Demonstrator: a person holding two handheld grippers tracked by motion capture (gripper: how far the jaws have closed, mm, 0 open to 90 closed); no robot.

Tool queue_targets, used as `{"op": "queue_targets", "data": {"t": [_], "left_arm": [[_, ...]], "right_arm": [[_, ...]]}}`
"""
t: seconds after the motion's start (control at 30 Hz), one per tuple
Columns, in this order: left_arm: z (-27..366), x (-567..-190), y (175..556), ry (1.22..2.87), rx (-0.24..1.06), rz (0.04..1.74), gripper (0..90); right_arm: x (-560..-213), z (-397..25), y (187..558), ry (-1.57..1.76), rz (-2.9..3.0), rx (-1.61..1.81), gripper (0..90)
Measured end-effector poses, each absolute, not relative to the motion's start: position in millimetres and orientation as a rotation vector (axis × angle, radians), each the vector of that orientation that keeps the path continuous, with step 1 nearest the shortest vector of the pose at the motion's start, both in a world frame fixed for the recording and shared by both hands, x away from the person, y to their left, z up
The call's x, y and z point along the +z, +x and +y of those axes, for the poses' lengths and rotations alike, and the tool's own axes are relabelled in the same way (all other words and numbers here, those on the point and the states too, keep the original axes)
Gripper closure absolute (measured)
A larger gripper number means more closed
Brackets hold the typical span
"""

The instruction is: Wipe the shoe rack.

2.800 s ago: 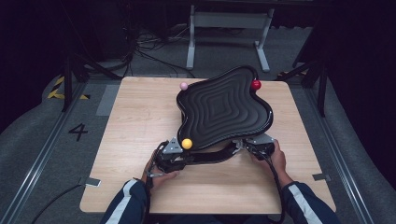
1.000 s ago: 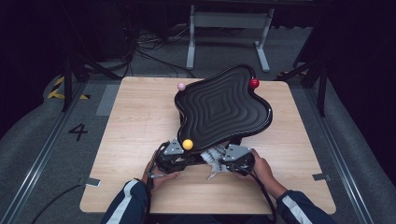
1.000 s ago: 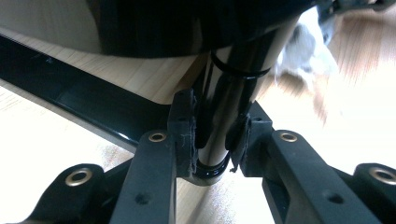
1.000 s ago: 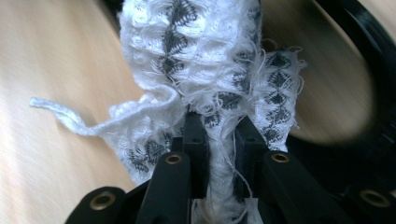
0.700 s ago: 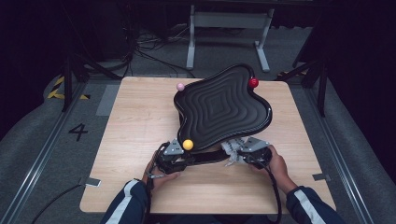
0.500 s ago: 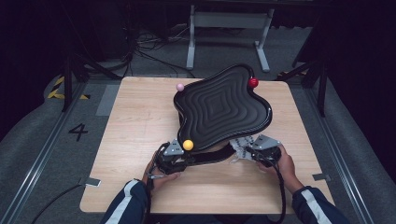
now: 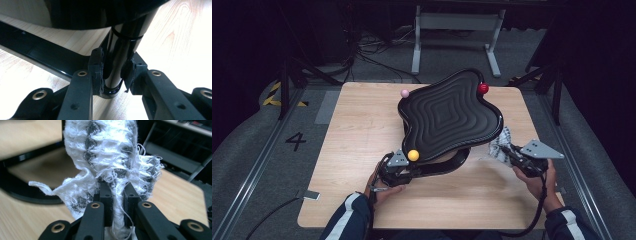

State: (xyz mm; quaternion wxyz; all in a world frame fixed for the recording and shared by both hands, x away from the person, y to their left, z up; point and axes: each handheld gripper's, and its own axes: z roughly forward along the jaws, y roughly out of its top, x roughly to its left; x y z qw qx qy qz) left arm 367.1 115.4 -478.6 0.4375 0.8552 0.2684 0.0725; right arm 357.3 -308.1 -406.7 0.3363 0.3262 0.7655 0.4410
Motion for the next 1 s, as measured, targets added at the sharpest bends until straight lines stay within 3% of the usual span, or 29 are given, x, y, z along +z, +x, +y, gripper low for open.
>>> {"op": "queue_targets", "data": {"t": [0.4, 1.0], "left_arm": [[111, -479, 367, 2.127, 0.197, 0.666, 72.2], [99, -479, 373, 2.141, 0.19, 0.627, 72.5]], "right_arm": [[-355, -303, 321, 0.719, 1.796, 1.263, 81.7], [-361, -226, 328, 0.451, 1.99, 1.164, 81.5]]}}
